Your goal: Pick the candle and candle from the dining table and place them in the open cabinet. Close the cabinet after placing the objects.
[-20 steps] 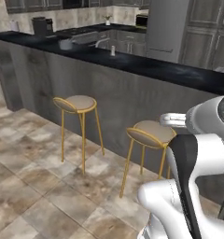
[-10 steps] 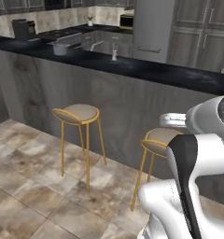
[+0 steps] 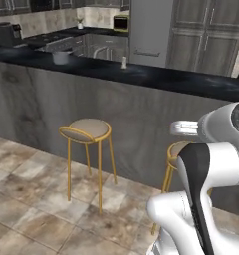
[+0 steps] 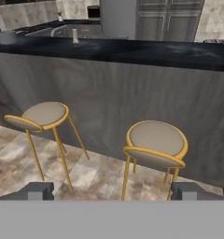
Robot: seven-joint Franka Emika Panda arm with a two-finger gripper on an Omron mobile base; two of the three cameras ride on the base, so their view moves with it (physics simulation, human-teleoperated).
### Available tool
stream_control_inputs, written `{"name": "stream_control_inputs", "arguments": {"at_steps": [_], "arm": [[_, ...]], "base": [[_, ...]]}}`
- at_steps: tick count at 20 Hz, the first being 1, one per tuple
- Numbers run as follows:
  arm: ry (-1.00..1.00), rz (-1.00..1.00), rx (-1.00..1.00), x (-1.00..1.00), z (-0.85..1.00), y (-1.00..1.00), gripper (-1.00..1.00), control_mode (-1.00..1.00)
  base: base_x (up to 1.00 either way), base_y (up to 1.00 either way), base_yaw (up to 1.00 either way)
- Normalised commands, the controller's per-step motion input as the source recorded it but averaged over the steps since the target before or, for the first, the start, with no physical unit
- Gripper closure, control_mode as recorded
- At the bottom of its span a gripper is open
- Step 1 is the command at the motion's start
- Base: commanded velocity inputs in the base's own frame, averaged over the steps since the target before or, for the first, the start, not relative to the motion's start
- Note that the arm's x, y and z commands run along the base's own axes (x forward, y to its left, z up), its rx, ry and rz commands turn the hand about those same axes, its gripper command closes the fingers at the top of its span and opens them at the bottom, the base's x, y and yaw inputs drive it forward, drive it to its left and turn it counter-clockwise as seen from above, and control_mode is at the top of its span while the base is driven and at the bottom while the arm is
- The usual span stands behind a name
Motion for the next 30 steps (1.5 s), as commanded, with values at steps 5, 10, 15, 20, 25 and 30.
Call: {"name": "stream_control_inputs", "arguments": {"at_steps": [5,10,15,20,25,30], "arm": [[0.00,0.00,0.00,0.00,0.00,0.00,-1.00,1.00],[0.00,0.00,0.00,0.00,0.00,0.00,-1.00,1.00],[0.00,0.00,0.00,0.00,0.00,0.00,-1.00,1.00],[0.00,0.00,0.00,0.00,0.00,0.00,-1.00,1.00],[0.00,0.00,0.00,0.00,0.00,0.00,-1.00,1.00],[0.00,0.00,0.00,0.00,0.00,0.00,-1.00,1.00]], "base": [[0.20,0.36,-0.17],[0.16,0.37,-0.15],[0.16,0.38,-0.14],[0.20,0.40,-0.14],[0.17,0.37,-0.14],[0.18,0.35,-0.13]]}}
